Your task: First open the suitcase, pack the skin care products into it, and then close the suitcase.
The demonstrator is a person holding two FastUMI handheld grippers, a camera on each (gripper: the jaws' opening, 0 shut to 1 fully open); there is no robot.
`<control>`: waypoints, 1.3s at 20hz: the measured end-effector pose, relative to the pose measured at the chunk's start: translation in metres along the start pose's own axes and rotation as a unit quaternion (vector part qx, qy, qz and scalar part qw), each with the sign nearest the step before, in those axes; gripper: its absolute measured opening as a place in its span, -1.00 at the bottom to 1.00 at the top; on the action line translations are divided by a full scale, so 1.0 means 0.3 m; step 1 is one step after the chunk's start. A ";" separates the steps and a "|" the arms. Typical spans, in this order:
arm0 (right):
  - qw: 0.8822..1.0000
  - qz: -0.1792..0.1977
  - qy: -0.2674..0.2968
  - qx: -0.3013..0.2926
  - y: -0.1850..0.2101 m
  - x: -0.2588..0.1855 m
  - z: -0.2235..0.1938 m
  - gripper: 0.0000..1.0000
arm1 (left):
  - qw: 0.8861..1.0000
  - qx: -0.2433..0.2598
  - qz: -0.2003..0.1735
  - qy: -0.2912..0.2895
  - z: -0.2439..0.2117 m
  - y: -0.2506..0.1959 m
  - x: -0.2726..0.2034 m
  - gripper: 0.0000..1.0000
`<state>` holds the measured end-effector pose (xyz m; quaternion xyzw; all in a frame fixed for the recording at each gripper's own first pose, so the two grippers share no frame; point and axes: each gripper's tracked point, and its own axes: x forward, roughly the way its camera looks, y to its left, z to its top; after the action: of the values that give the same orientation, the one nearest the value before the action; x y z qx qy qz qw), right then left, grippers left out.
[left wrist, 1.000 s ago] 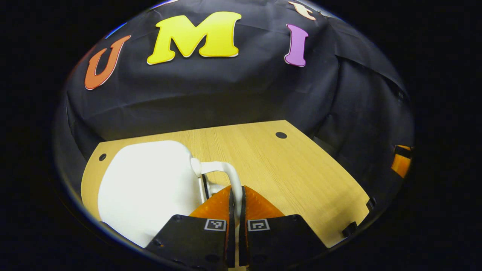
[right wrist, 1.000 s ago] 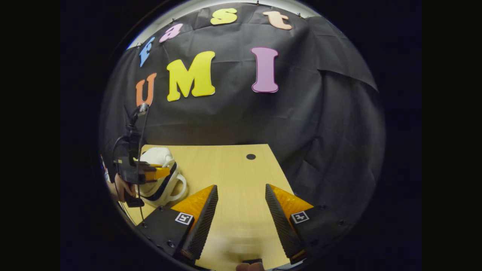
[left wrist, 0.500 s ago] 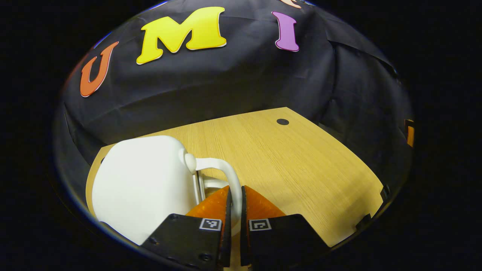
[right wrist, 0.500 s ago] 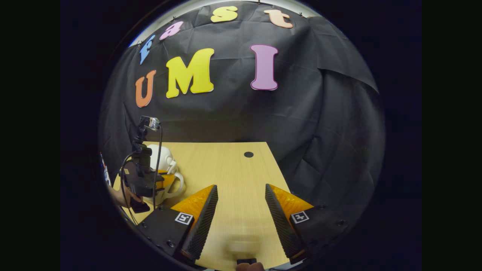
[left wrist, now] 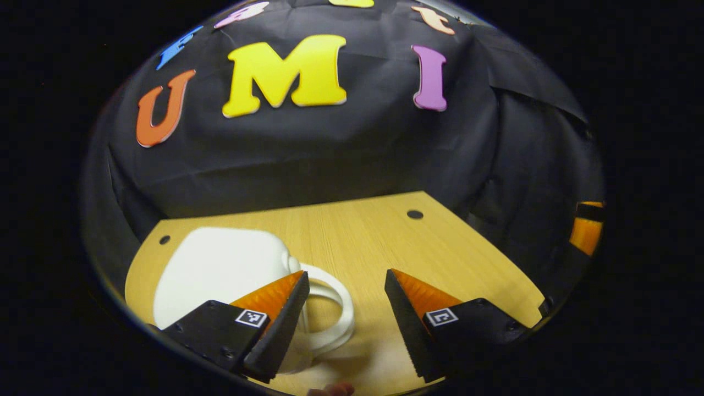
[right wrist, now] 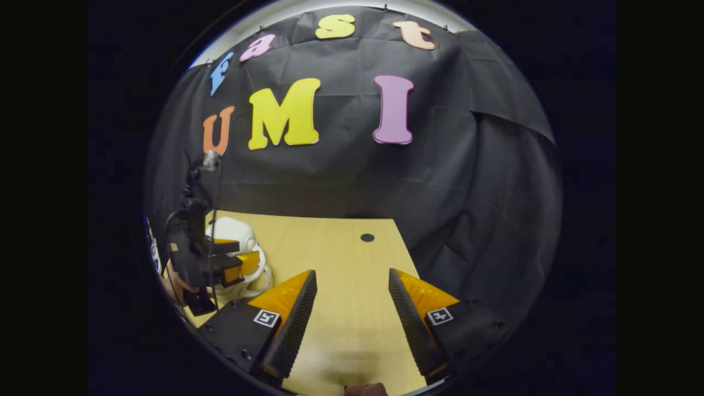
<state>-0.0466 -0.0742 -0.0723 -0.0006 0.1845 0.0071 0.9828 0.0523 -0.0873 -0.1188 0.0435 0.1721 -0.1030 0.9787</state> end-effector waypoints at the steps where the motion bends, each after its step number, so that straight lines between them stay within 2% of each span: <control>1: 1.000 0.006 -0.012 0.001 0.024 0.013 0.032 0.58 | 0.999 -0.002 0.017 -0.030 0.085 0.037 -0.035 0.86; 2: 1.000 0.016 -0.026 -0.003 0.057 0.023 0.077 0.58 | 0.998 -0.005 0.029 -0.060 0.167 0.069 -0.066 0.94; 3: 0.999 0.022 -0.040 -0.011 0.086 0.033 0.118 0.55 | 0.995 -0.007 0.040 -0.089 0.243 0.102 -0.097 0.94; 6: 0.993 0.041 -0.103 -0.027 0.175 0.049 0.314 0.63 | 0.984 0.004 0.085 -0.156 0.444 0.215 -0.202 0.93; 8: 0.988 0.050 -0.143 -0.028 0.245 0.050 0.444 0.62 | 0.978 -0.008 0.104 -0.180 0.538 0.286 -0.277 0.94; 12: 0.976 0.043 -0.211 -0.022 0.377 0.019 0.646 0.65 | 0.971 -0.036 0.117 -0.204 0.615 0.362 -0.388 0.94; 15: 0.974 0.050 -0.221 -0.013 0.486 0.001 0.658 0.60 | 0.969 -0.046 0.150 -0.189 0.571 0.421 -0.412 0.94; 17: 0.974 0.059 -0.220 -0.018 0.541 -0.007 0.642 0.62 | 0.971 -0.054 0.142 -0.186 0.550 0.415 -0.422 0.95; 18: 0.974 0.061 -0.219 -0.018 0.553 -0.008 0.634 0.61 | 0.969 -0.056 0.138 -0.195 0.553 0.412 -0.434 0.94; 21: 0.976 0.061 -0.208 -0.016 0.574 -0.005 0.596 0.62 | 0.961 -0.039 0.165 -0.219 0.558 0.461 -0.476 0.95; 24: 0.976 0.059 -0.209 -0.004 0.570 -0.011 0.592 0.62 | 0.961 -0.050 0.147 -0.227 0.558 0.443 -0.474 0.94; 26: 0.975 0.057 -0.213 0.001 0.571 -0.015 0.596 0.62 | 0.960 -0.041 0.149 -0.233 0.566 0.448 -0.486 0.94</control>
<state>0.0117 0.0979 0.0963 0.0123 -0.0289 0.0631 0.9975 0.0031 0.0506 0.0973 0.0034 -0.0650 0.0437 0.9969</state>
